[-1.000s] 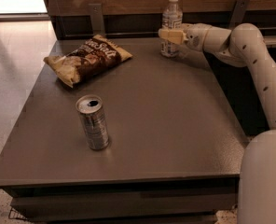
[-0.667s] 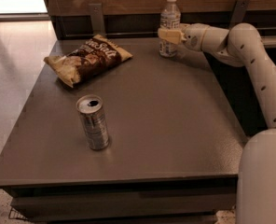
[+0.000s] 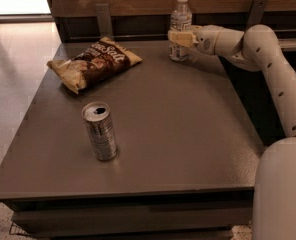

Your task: Pick blue plastic bottle

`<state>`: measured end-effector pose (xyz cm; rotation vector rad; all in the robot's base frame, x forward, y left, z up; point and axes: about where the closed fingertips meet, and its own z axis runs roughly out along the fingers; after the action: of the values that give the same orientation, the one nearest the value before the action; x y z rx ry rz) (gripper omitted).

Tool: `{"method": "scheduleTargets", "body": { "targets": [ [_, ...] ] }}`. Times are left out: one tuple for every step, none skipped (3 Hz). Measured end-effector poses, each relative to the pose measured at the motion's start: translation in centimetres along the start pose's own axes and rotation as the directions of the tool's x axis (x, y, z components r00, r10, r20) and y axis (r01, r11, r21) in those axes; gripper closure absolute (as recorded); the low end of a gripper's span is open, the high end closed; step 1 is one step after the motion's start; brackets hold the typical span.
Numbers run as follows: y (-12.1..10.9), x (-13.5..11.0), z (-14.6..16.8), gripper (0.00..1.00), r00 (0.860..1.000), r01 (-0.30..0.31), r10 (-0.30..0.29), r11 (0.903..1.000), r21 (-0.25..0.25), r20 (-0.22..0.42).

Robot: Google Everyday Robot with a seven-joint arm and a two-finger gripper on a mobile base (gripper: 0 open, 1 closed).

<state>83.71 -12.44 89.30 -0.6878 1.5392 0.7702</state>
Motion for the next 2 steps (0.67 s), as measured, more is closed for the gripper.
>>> {"method": "scheduleTargets", "body": {
  "targets": [
    [0.6, -1.0, 0.3, 1.00, 1.000, 0.025, -0.025, 0.9995, -0.017, 0.009],
    [1.3, -3.6, -0.6, 1.00, 0.998, 0.065, -0.065, 0.9978, -0.012, 0.026]
  ]
}}
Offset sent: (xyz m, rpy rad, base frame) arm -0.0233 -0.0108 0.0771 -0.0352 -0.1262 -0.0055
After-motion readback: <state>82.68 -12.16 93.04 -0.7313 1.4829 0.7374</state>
